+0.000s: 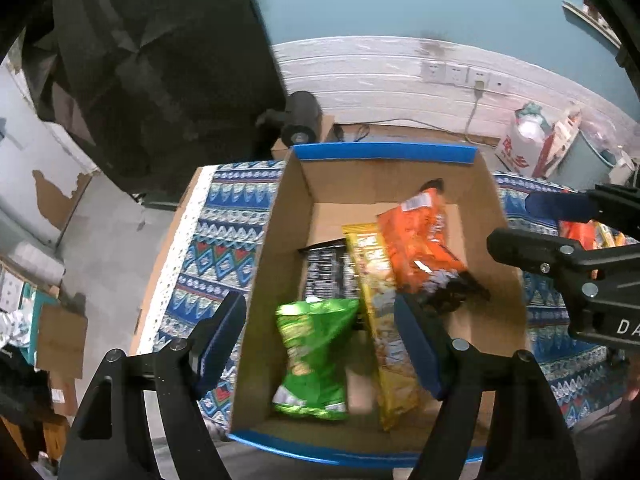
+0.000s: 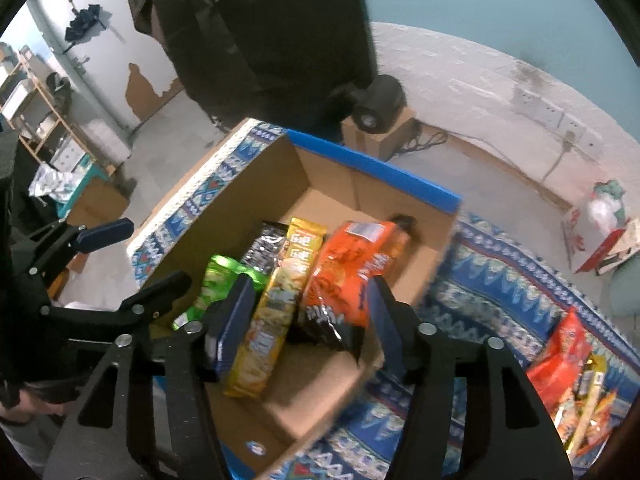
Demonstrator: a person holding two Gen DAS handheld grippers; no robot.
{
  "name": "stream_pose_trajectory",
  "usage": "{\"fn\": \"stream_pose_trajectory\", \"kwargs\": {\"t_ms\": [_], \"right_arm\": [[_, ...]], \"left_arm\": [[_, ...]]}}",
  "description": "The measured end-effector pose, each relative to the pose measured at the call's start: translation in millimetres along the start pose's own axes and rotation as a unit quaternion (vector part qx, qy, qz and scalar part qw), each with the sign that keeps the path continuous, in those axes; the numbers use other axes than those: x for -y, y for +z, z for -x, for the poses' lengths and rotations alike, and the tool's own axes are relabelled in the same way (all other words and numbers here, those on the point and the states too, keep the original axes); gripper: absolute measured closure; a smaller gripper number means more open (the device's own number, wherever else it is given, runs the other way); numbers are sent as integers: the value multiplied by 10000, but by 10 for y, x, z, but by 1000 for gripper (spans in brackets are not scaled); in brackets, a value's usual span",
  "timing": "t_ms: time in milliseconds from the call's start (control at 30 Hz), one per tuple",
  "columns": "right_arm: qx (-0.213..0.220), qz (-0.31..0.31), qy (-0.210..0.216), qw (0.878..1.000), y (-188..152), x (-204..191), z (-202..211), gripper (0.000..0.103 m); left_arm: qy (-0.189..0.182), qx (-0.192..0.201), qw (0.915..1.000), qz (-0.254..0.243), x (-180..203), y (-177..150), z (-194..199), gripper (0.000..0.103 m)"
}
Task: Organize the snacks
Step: 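Open the left tool to drop the green bag while the right tool drops the yellow pack into the box, then move both tools back over the remaining snack pile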
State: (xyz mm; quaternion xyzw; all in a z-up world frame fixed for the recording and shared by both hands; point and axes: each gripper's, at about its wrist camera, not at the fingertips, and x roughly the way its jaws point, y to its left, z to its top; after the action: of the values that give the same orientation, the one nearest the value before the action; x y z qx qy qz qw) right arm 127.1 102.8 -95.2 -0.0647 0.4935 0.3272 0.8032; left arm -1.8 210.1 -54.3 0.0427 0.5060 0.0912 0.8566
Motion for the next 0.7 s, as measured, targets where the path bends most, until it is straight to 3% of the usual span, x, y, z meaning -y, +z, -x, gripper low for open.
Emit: {"fn": "stream_pose_trajectory", "kwargs": {"t_ms": [267,700], "right_arm": [[91,-36,-415,9991,-160,269,262,32],[136,-371,-850,9956,-498,860,675,32]], "left_arm": [[-266,22,9993,-259,366,39,79,21],[-737,-125,9958,-524,952,84,107,20]]}}
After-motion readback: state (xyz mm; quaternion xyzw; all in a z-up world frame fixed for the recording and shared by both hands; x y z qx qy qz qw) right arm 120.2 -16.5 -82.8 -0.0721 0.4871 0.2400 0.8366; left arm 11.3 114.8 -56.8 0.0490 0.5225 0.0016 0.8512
